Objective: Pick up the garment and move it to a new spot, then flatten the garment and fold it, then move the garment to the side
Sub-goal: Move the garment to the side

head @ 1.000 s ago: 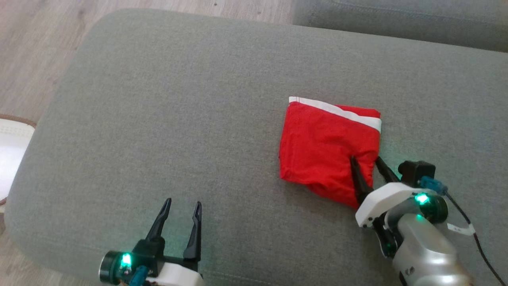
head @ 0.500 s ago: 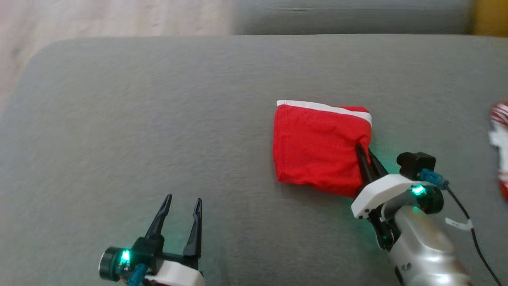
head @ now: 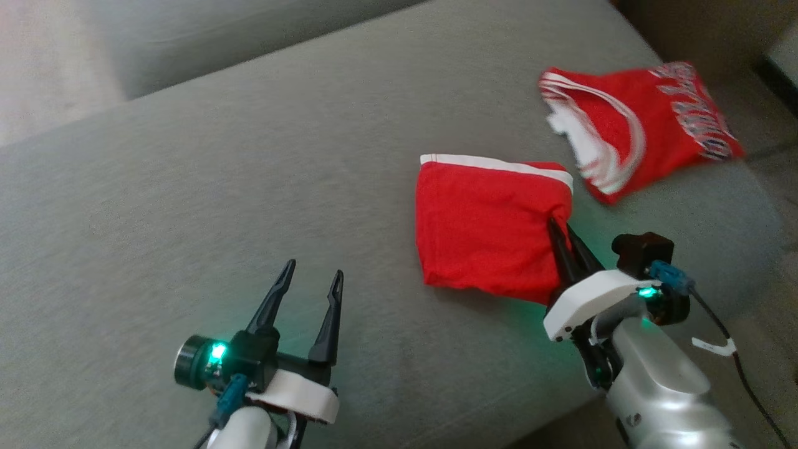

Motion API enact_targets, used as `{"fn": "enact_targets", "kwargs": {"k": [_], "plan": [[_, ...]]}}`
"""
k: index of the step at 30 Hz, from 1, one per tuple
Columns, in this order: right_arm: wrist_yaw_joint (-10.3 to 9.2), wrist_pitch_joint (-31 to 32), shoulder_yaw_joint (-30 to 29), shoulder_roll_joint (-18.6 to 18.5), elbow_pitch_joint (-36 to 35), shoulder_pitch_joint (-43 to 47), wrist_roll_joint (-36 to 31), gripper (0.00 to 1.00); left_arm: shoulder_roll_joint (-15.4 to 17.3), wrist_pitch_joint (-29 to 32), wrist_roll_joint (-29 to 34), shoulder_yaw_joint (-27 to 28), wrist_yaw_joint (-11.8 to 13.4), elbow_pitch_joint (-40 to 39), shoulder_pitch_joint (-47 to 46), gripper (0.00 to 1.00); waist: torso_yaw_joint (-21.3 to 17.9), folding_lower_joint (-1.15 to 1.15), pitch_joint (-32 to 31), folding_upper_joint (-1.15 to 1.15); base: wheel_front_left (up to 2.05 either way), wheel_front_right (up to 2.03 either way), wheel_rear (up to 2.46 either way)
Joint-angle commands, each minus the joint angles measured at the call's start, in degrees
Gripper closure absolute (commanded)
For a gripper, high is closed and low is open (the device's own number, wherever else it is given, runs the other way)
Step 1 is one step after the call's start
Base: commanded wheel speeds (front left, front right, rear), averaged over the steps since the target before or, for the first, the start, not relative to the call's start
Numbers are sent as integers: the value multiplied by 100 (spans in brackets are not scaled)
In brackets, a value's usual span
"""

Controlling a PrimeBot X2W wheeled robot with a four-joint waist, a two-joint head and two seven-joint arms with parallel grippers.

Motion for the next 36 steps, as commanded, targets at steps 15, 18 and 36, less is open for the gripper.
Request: {"fn": "enact_targets", "kwargs": {"k": [15,18,36], "plan": [[-4,-38,273,-520,-36,-1323,-1003,100,15,-37,200,160,-156,79,-231,0,-319,0,670,0,0,0,0],[-4,-1,158,-998,214,-1756,-1266,100,15,-37,203,184,-172,74,-232,0,-139,0,731,0,0,0,0],[-4,-20,-2164,-2240,1001,-2574,-2742,0,15,-37,305,384,-197,89,-386,0,464,0,1049,0,0,0,0]]}}
